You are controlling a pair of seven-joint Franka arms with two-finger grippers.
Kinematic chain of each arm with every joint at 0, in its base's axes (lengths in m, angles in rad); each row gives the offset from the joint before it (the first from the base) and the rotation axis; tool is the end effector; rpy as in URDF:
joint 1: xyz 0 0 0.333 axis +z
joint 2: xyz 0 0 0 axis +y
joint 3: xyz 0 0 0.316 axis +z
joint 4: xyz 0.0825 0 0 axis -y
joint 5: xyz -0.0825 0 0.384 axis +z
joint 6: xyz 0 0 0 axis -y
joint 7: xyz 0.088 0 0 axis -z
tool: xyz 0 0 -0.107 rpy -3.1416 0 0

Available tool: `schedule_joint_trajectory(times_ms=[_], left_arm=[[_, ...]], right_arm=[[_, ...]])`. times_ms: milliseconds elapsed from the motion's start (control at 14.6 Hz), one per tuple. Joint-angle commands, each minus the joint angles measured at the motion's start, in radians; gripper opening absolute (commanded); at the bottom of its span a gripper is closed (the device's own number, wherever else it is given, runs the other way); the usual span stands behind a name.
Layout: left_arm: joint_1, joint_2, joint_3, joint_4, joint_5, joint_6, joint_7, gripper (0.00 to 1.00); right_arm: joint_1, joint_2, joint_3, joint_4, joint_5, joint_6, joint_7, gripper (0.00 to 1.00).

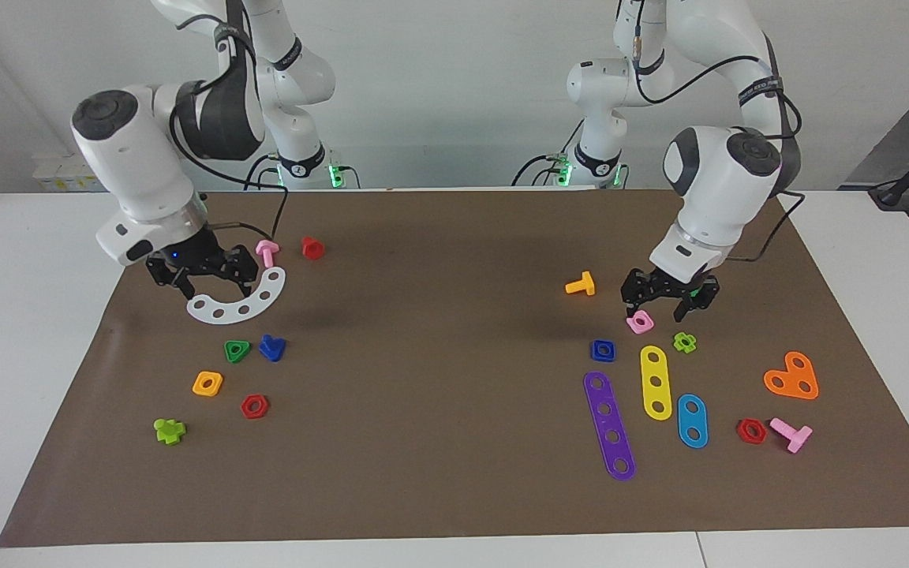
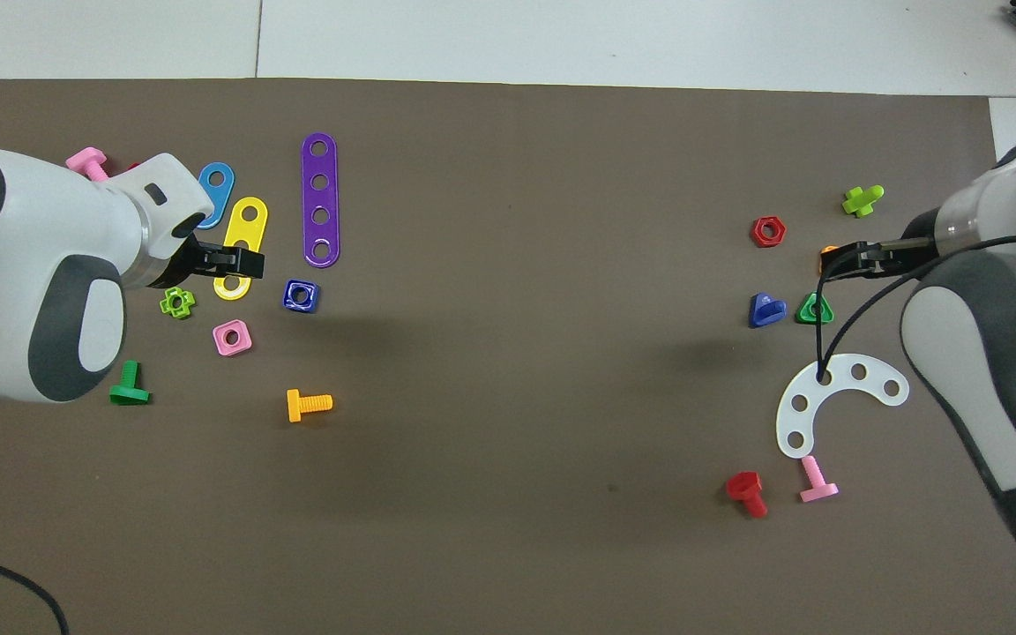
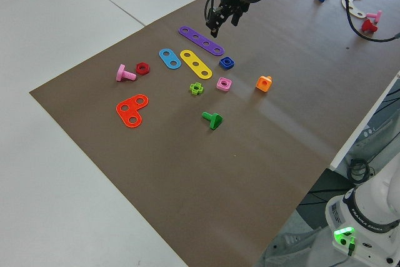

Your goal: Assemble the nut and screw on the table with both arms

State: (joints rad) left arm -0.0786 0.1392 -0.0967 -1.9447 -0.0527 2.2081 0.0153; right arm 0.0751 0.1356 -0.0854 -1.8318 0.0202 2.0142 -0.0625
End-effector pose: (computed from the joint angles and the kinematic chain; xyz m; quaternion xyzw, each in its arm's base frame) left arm 0.5919 -0.1048 0.4230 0.9944 -0.0798 0.0598 0.0337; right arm 0.6034 -0.0031 0.4602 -0.9995 -0.0225 -0.0238 0.0026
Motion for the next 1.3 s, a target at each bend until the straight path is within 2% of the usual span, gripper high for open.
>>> schedule_joint_trajectory(times_ms=[0,137,343,480,618,824,1029,1235], left_arm=[[-0.033,0.022,0.012,-0.04,-0.019,0.082,-0.017,0.9],[-0.053,0.06,0.012,-0.071,-0.019,0.172,-0.029,0.9],[-0.063,0.105,0.012,-0.092,-0.019,0.231,-0.031,0.9],[-0.085,0.137,0.014,-0.1,-0.019,0.274,-0.032,0.97],[-0.087,0.152,0.014,-0.1,-0.019,0.292,-0.029,1.0],[-0.087,0.151,0.014,-0.121,-0.019,0.285,-0.025,1.0],[-0.089,0.151,0.014,-0.138,-0.018,0.288,-0.018,0.93],[-0.104,0.151,0.015,-0.155,-0.019,0.297,-0.02,0.82]], right_arm=[[0.02,0.03,0.007,-0.093,0.036,0.162,-0.051,1.0],[0.037,0.032,0.007,-0.173,0.038,0.24,-0.066,1.0],[0.046,0.058,0.007,-0.254,0.038,0.357,-0.073,1.0],[0.045,0.056,0.007,-0.285,0.038,0.383,-0.106,0.95],[0.034,0.058,0.007,-0.306,0.04,0.411,-0.143,0.78],[0.032,0.059,0.007,-0.342,0.038,0.451,-0.151,0.47],[0.032,0.065,0.007,-0.342,0.038,0.455,-0.151,0.32],[0.032,0.065,0.007,-0.342,0.038,0.456,-0.151,0.3]])
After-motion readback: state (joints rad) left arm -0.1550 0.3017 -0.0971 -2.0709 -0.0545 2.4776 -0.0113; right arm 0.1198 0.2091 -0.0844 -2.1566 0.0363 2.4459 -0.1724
